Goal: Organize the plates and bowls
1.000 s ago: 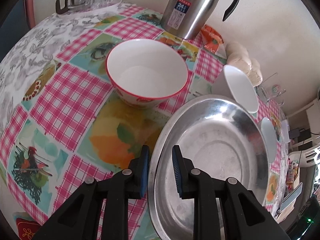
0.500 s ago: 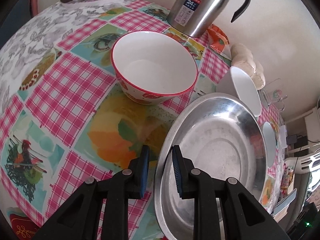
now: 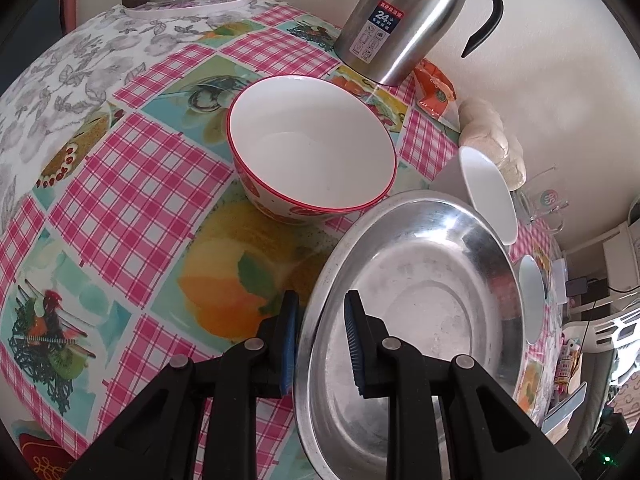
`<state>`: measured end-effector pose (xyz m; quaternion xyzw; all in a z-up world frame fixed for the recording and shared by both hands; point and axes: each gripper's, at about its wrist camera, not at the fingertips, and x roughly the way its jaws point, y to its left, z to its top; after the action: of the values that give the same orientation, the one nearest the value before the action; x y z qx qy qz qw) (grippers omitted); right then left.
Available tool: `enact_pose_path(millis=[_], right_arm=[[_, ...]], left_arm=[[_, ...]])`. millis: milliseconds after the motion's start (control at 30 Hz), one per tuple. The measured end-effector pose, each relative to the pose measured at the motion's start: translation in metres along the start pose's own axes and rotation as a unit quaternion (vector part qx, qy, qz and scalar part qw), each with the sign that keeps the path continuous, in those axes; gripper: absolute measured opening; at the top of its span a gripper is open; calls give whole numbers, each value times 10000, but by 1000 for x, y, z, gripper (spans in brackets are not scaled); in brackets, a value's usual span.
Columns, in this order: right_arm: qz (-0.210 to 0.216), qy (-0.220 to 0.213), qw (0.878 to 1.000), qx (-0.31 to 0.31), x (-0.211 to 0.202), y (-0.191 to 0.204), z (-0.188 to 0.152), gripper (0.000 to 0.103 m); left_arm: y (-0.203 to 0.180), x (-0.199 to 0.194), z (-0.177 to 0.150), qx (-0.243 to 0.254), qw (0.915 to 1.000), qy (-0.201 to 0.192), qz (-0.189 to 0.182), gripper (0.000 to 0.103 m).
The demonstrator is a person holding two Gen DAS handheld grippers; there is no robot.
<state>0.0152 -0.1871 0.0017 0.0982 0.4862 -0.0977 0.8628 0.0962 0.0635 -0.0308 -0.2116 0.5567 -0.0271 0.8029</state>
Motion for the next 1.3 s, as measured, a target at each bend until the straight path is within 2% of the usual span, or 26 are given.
enact_pose_path(millis=[333,567,700,867,933,1000,1133,1200,1267,1300], right_arm=[[22,1,10000,30,1,-2,1,31],[21,21,10000,-21,0,0,0,31],[46,34,10000,-31,0,0,0,31],[32,20,10000,-30,-2,0,0,40],[35,-39,10000,-30,-5,0,1,41],[38,-104,9999,-38,-8,-1,1,45],[9,-210,9998,-71,-13,0,2,48],[-14,-241,9997,-86,-14,1,2,51],[-53,-266,9996,-85,-15,1,3,59],[-65,-278,9996,-84,-15,1,3,60]], left_arm=[[-1,5,2,10,9999,103,-33,24],[1,8,0,-95,9994,313,80,24],[4,3,-1,-152,9994,287,105,24],[3,-6,0,-127,9994,257,181,25],[2,-11,1,-108,9996,204,189,27],[1,-18,1,-65,9997,128,198,35],[-4,-28,1,57,9995,-9,297,41],[-7,-32,1,133,9993,-42,361,50],[-10,-32,1,182,9989,-63,416,57],[-12,-33,0,224,9987,-62,455,60]])
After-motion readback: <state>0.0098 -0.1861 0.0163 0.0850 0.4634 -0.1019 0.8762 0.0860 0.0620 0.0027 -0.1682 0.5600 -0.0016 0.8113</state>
